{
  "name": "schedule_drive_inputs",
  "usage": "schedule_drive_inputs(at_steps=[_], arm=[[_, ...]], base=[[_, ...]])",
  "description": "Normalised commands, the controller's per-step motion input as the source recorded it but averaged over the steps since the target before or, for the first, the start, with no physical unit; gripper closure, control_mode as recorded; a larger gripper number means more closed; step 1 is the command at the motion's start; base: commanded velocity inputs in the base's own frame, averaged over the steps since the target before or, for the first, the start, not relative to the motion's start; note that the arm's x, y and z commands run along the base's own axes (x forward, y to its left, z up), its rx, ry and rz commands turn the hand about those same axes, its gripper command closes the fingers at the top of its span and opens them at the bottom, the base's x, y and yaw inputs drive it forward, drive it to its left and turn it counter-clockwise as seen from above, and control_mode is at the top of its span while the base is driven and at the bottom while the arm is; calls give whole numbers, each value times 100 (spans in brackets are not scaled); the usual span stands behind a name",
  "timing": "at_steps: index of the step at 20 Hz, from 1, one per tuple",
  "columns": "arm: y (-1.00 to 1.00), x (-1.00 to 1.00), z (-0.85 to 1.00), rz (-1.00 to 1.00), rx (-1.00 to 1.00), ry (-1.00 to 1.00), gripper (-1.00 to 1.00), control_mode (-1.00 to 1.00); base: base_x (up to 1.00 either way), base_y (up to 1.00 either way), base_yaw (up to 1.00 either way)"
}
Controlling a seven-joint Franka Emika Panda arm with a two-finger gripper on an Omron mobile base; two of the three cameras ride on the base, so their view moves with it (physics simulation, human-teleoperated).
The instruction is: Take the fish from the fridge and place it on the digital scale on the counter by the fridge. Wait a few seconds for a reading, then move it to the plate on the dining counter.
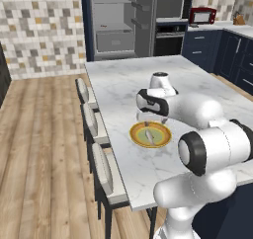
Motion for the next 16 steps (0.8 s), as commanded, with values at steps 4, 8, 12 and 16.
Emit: schedule_drive_inputs(at_steps=[4, 8, 12, 16], arm=[[0, -100, 73, 0, 0, -18, -100, -100], [0, -100, 67, 0, 0, -18, -100, -100], [0, -100, 72, 0, 0, -19, -100, -100], [0, -100, 75, 0, 0, -13, -100, -100]], base=[[0, 0, 0], [0, 0, 0], [0, 0, 0], [0, 0, 0]])
